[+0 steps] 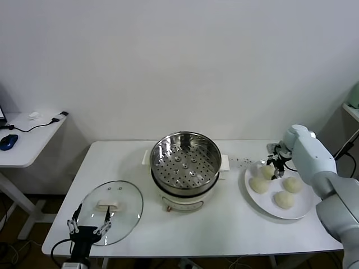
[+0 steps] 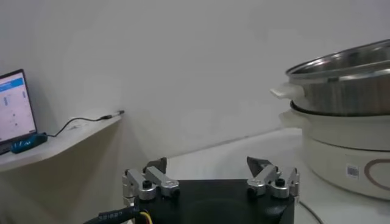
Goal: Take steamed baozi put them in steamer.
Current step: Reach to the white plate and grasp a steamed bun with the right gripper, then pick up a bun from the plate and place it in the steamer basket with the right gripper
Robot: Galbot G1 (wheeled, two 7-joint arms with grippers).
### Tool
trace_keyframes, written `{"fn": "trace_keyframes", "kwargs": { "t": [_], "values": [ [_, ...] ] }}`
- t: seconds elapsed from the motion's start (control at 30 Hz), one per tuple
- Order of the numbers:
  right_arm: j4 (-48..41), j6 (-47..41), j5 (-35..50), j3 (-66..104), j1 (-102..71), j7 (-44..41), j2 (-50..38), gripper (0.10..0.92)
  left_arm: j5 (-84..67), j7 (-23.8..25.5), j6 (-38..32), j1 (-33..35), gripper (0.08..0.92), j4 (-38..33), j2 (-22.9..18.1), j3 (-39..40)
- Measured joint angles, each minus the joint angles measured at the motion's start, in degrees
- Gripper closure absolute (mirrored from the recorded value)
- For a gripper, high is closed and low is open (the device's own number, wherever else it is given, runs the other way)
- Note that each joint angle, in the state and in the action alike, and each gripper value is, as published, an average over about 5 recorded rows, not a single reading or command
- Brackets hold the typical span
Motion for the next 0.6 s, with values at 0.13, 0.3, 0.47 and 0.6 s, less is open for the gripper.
{"fn": "trace_keyframes", "kwargs": {
  "t": [0.13, 0.3, 0.47, 0.6],
  "values": [
    [0.14, 0.29, 0.56, -0.10, 0.36, -0.52, -0.22, 0.485, -0.03, -0.01, -0.02, 0.08, 0.177, 0.03, 0.01, -0.01],
    [1.81, 0.69, 2.95, -1.88, 1.00, -1.79, -1.26, 0.506, -0.04, 0.00, -0.08, 0.40, 0.177, 0.05, 0.02, -0.09],
    [7.08, 0.63, 9.69, -8.54, 3.07, -3.83, -3.99, 0.512, -0.14, 0.00, -0.17, 0.74, 0.177, 0.04, 0.06, -0.37],
    [13.11, 1.16, 16.23, -16.54, 6.77, -5.54, -6.20, 0.509, -0.25, 0.00, -0.22, 0.96, 0.177, -0.02, 0.16, -0.57]
  ]
}}
